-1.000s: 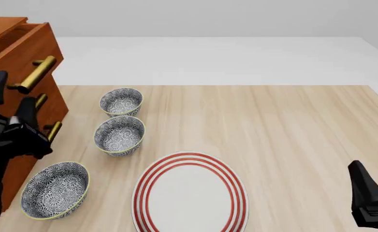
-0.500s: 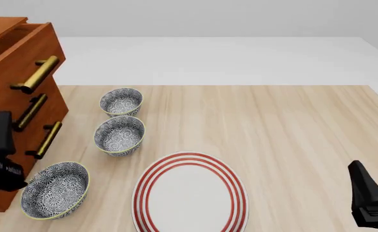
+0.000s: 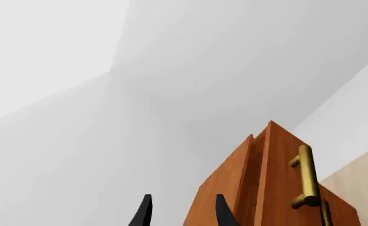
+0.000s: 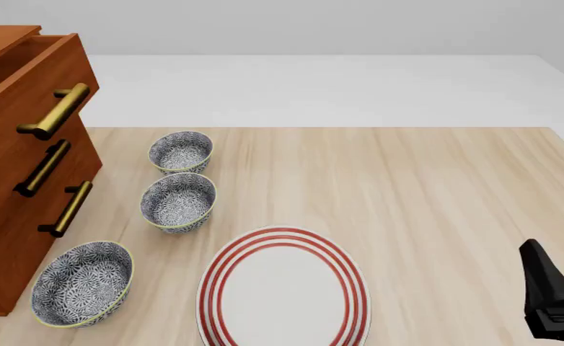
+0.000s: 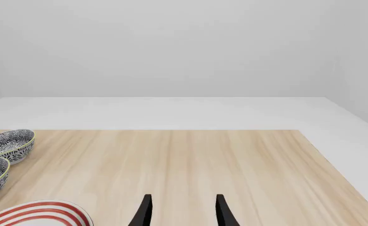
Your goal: Open the top drawer of the cabinet.
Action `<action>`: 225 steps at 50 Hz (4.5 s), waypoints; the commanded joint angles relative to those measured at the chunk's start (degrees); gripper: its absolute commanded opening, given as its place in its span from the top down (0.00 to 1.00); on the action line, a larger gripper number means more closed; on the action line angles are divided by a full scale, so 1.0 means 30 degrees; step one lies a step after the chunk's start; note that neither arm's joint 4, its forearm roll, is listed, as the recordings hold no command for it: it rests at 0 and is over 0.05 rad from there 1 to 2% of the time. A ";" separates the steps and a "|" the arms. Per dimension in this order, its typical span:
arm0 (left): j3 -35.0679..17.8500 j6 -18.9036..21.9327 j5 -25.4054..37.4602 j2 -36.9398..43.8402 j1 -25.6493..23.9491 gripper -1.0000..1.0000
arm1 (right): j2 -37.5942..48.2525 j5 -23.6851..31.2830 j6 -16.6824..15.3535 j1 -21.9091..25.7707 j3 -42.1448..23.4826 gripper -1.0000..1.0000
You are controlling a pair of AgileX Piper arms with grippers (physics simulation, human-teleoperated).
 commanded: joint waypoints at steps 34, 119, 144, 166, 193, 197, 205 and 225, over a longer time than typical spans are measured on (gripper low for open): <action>-1.1852 -1.3553 1.4507 0.6423 0.2274 0.00 | -0.0001 0.0000 0.0001 0.0001 0.0000 0.00; -1.1407 -1.6316 1.6266 1.0888 0.0398 0.00 | -0.0003 -0.0001 0.0001 0.0002 0.0000 0.00; -1.0439 -1.6219 1.4945 1.2088 0.0346 0.00 | 0.0001 0.0000 0.0002 0.0000 0.0000 0.00; -1.0102 -1.6314 1.4436 1.2918 0.0186 0.00 | 0.0000 0.0000 0.0002 0.0001 0.0000 0.00; -0.9472 -1.7684 1.5119 1.3578 -0.1233 0.00 | 0.0004 0.0001 0.0000 -0.0004 0.0000 0.00; -0.9431 -1.7523 1.5084 1.3542 -0.1272 0.00 | 0.0001 0.0000 0.0004 -0.0001 0.0000 0.00; -0.9421 -1.7599 1.5232 1.3655 -0.1644 0.00 | 0.0000 0.0000 -0.0003 0.0002 0.0000 0.00; -1.0260 -1.7101 1.5883 1.4141 -0.2638 0.00 | -0.0001 0.0000 -0.0001 0.0001 0.0000 0.00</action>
